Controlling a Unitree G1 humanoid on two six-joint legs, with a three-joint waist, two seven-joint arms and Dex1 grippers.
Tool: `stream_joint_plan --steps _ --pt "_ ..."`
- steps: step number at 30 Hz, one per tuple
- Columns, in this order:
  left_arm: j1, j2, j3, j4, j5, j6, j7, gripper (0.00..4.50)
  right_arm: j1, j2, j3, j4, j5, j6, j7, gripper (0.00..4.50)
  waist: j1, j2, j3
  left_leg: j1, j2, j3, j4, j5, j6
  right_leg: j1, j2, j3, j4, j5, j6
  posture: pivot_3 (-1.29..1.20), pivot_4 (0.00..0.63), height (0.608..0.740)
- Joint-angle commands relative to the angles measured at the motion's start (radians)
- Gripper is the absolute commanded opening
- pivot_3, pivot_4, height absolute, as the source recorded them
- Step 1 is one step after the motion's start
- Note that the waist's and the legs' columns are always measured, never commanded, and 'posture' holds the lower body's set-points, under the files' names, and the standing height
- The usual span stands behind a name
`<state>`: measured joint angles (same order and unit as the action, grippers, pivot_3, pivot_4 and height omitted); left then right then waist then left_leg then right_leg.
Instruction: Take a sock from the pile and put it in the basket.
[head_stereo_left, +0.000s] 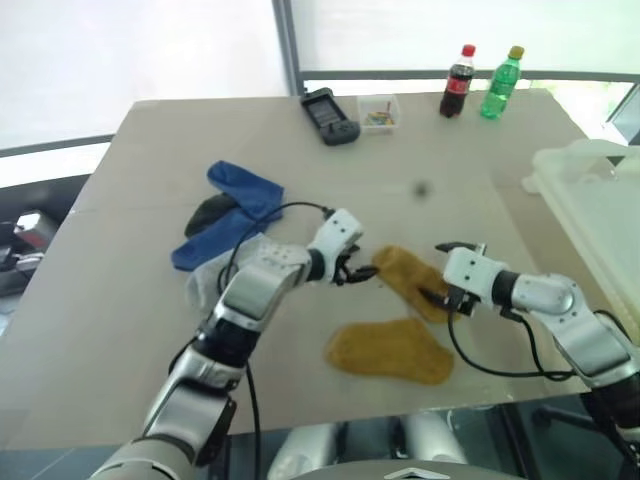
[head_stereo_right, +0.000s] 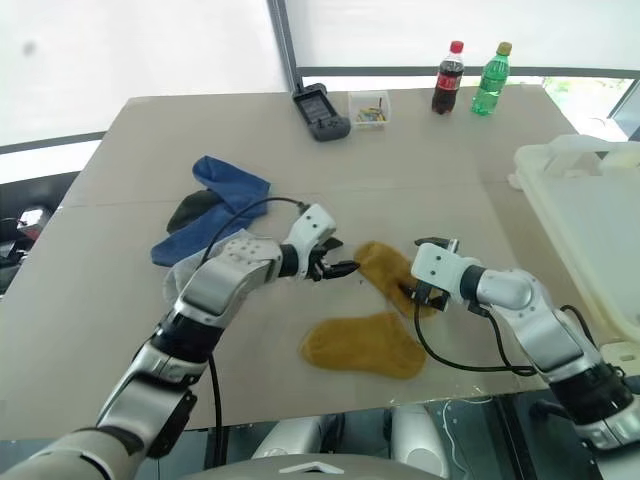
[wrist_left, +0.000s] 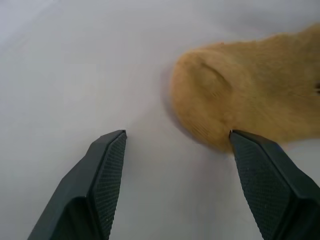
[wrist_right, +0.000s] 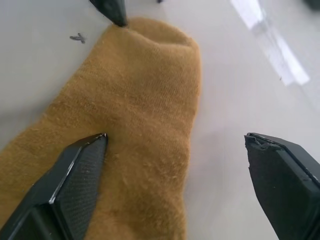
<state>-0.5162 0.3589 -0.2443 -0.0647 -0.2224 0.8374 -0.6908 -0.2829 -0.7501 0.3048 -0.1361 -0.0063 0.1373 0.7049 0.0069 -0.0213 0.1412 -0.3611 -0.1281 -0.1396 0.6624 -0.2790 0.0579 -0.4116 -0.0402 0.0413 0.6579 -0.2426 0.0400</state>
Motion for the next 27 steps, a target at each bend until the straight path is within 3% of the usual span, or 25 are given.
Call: stream_joint_plan --steps 1,6,10,14,18,19,21,27 --pt "0.027 -0.043 0.187 -0.125 -0.166 0.114 0.016 3.47 -0.042 0.016 0.03 0.181 -0.058 -0.167 0.049 4.5 0.002 -0.001 0.0 0.0 0.0 0.0 0.0 0.0 0.0 0.0 0.0 0.0 0.001 0.0 0.0 0.0 0.15 0.74" --pt "0.011 -0.036 0.177 -0.114 -0.16 0.121 0.049 3.47 -0.094 0.041 0.014 0.335 -0.064 -0.336 0.092 4.5 0.004 -0.001 0.0 0.001 0.0 0.0 0.003 0.0 0.0 0.001 0.001 -0.001 0.001 0.0 0.0 0.0 0.15 0.74" --pt "-0.04 -0.052 0.076 -0.012 -0.086 0.02 0.045 3.47 -0.095 0.054 -0.053 0.306 -0.009 -0.308 0.09 4.5 0.007 -0.001 0.0 0.001 0.0 0.0 0.003 0.0 0.0 0.001 0.001 -0.001 0.001 0.001 0.0 0.0 0.15 0.74" --pt "-0.092 -0.083 0.003 0.134 -0.029 -0.107 0.018 3.47 -0.032 0.042 -0.136 0.142 0.062 -0.15 0.077 4.5 0.013 -0.001 0.0 -0.002 0.0 0.0 0.003 0.0 0.0 0.0 0.0 -0.001 0.001 0.001 -0.001 0.0 0.15 0.74" --pt "-0.142 -0.096 -0.041 0.284 0.028 -0.228 -0.017 3.47 0.084 0.04 -0.228 -0.104 0.149 0.153 0.035 4.5 0.013 0.0 0.0 -0.008 0.0 -0.001 0.002 0.0 0.0 -0.006 0.0 -0.001 -0.001 0.001 -0.001 0.0 0.15 0.74" --pt "-0.15 -0.101 -0.041 0.309 0.033 -0.247 -0.024 4.03 0.105 0.045 -0.242 -0.149 0.164 0.205 0.025 4.5 0.013 0.0 0.0 -0.01 0.0 -0.001 0.002 0.0 0.0 -0.008 0.0 -0.001 -0.001 0.001 -0.001 0.0 0.15 0.74" --pt "-0.168 -0.113 -0.04 0.355 0.045 -0.297 -0.034 4.38 0.143 0.076 -0.268 -0.239 0.194 0.319 -0.023 4.5 0.01 0.0 0.0 -0.01 0.0 -0.001 0.002 0.0 0.0 -0.008 0.0 -0.001 -0.001 0.001 -0.001 0.0 0.15 0.74" --pt "-0.235 -0.14 -0.034 0.452 0.059 -0.366 -0.081 4.38 0.199 0.148 -0.279 -0.378 0.216 0.527 -0.128 4.5 0.011 0.0 0.0 -0.01 0.0 -0.002 0.003 0.0 0.0 -0.007 0.0 -0.002 0.0 0.001 -0.001 0.0 0.15 0.74"
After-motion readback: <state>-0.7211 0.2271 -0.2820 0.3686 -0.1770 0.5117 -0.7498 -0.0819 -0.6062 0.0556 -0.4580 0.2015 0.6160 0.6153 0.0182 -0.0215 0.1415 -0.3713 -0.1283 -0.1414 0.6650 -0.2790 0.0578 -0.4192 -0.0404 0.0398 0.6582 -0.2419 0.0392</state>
